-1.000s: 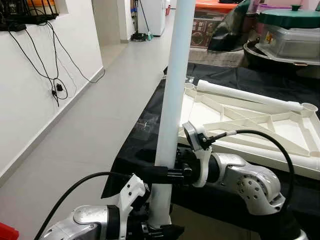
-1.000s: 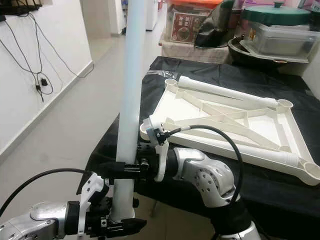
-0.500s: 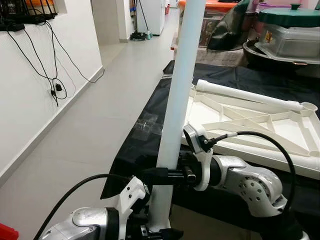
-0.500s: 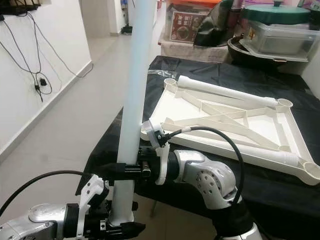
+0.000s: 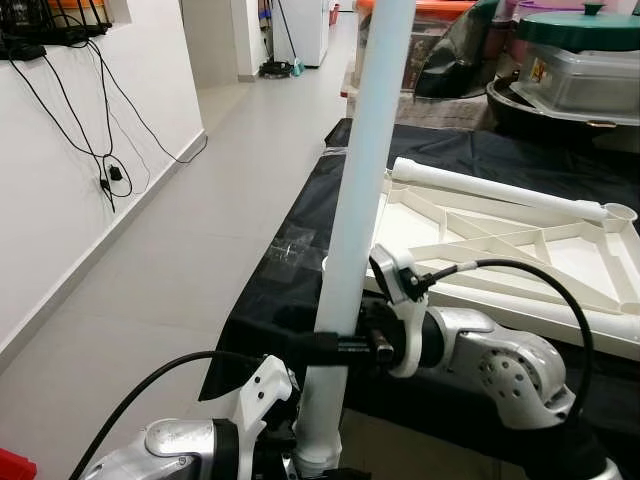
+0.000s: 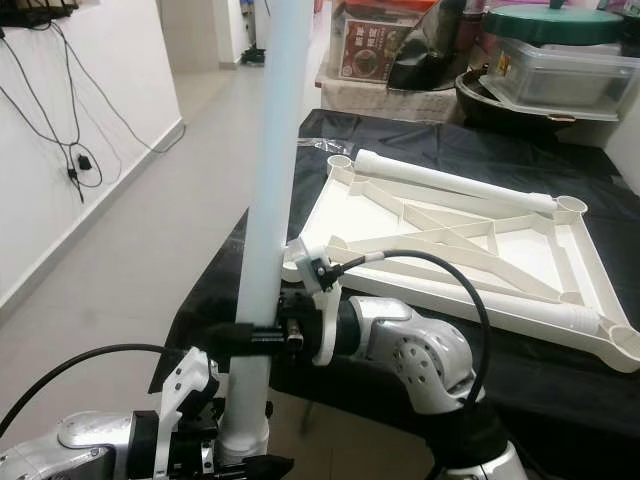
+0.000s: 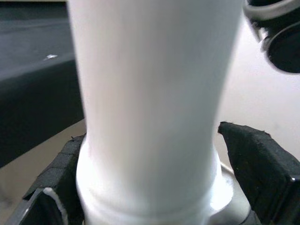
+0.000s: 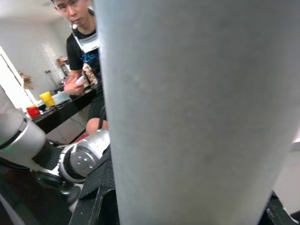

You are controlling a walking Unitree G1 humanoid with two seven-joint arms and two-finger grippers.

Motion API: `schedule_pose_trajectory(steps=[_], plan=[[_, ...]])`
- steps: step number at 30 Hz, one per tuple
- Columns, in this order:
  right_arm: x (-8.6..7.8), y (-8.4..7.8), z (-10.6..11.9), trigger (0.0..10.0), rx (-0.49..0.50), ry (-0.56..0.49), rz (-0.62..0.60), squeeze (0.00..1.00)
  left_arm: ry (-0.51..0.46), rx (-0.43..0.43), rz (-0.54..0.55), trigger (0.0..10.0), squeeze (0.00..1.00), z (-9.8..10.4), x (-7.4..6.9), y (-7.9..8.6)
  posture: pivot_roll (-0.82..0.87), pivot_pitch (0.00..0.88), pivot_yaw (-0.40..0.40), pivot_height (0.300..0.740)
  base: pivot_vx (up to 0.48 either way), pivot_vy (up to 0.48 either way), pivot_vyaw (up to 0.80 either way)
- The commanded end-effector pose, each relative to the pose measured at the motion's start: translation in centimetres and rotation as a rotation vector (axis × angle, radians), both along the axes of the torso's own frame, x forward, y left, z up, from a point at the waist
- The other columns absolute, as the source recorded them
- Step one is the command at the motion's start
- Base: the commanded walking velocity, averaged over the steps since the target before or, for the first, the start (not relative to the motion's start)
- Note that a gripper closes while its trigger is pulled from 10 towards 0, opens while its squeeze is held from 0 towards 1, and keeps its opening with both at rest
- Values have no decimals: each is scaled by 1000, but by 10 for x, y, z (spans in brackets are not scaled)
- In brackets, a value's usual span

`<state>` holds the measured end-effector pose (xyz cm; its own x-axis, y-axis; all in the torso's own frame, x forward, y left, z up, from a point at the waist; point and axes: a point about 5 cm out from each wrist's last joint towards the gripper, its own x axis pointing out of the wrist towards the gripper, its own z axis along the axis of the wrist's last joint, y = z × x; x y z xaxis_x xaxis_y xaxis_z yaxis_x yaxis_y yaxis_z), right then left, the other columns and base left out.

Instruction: Building children table

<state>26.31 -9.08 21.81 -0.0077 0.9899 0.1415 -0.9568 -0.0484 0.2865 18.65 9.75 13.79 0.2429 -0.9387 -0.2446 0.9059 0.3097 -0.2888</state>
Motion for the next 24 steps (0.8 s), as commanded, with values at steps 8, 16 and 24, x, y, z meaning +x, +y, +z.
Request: schedule_pose_trajectory(steps=[8,16,24], plan=[[27,-35,12,0,8,-73,-228,0,-17,52,104,10000,0,-9,-1,10,117,51,-16,740,0,0,0],[51,-69,22,0,22,-127,-526,0,-159,96,453,10000,0,-11,21,31,107,47,-22,740,0,0,0],[80,-85,34,0,50,-227,-1008,0,-347,103,887,10000,0,10,48,47,106,41,-29,740,0,0,0]])
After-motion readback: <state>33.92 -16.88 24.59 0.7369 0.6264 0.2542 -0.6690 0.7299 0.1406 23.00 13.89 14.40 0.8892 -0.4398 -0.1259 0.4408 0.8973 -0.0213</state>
